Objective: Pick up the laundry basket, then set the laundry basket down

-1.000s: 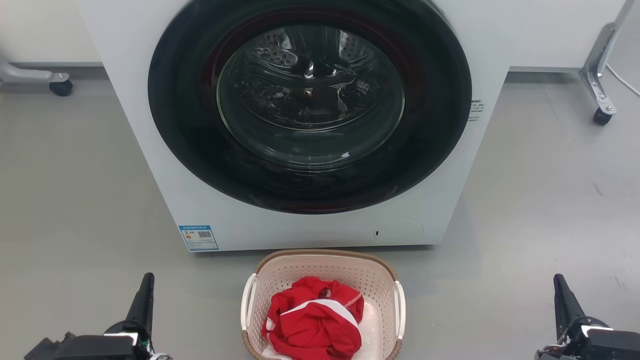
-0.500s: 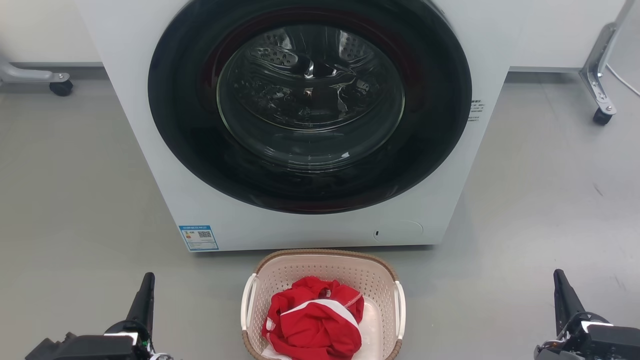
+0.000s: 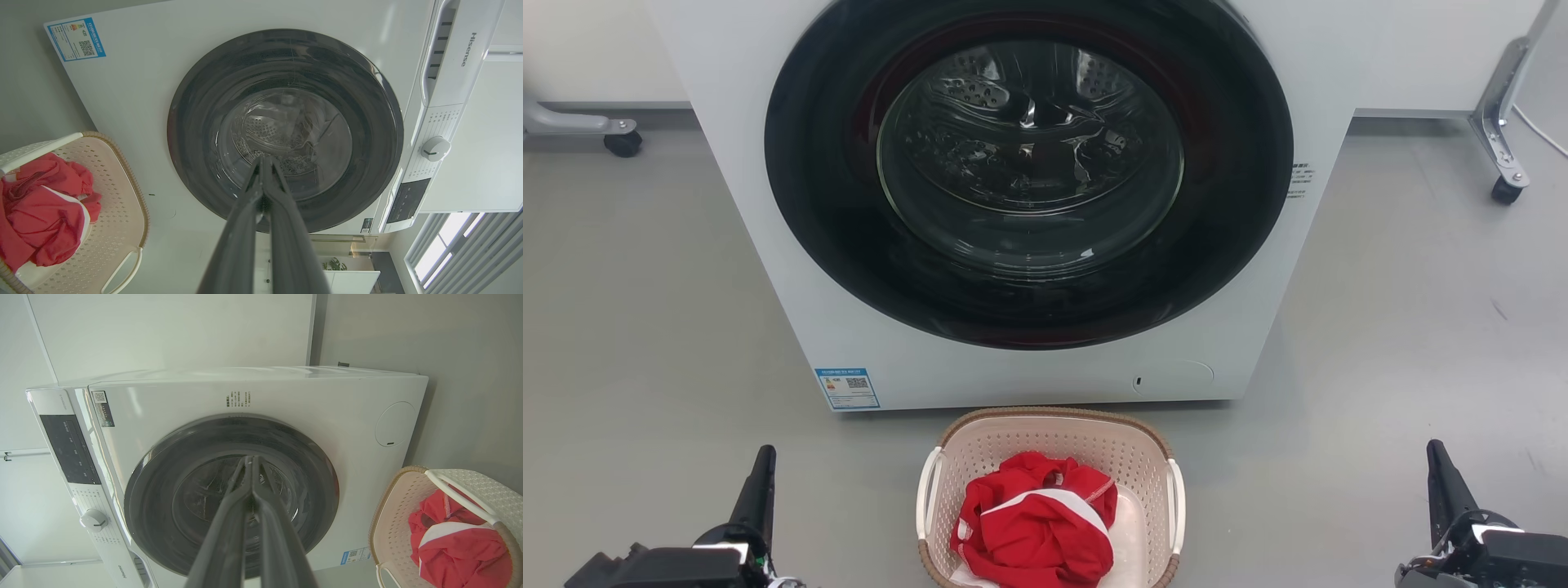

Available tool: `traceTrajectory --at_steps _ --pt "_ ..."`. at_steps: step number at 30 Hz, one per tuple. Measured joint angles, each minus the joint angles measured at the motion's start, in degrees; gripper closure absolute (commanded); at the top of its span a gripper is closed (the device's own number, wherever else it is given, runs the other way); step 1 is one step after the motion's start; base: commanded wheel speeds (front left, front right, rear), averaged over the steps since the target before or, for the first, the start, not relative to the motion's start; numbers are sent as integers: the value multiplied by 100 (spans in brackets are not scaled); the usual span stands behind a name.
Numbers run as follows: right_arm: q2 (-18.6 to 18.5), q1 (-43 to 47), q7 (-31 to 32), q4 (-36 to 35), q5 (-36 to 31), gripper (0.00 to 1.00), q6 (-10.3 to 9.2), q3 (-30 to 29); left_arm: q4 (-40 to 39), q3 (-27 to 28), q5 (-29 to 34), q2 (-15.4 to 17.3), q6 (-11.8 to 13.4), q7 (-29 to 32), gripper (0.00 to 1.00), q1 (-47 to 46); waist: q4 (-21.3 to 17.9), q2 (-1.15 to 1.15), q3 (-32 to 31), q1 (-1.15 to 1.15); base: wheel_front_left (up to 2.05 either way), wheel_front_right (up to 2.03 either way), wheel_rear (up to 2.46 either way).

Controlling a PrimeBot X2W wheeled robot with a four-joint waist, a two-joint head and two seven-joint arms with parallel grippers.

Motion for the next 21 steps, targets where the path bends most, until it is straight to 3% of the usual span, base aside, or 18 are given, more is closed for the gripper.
traceTrajectory --at_steps 21 --pt "1 0 0 0 0 100 0 0 3 -1 0 0 0 0 100 0 0 0 0 0 0 0 0"
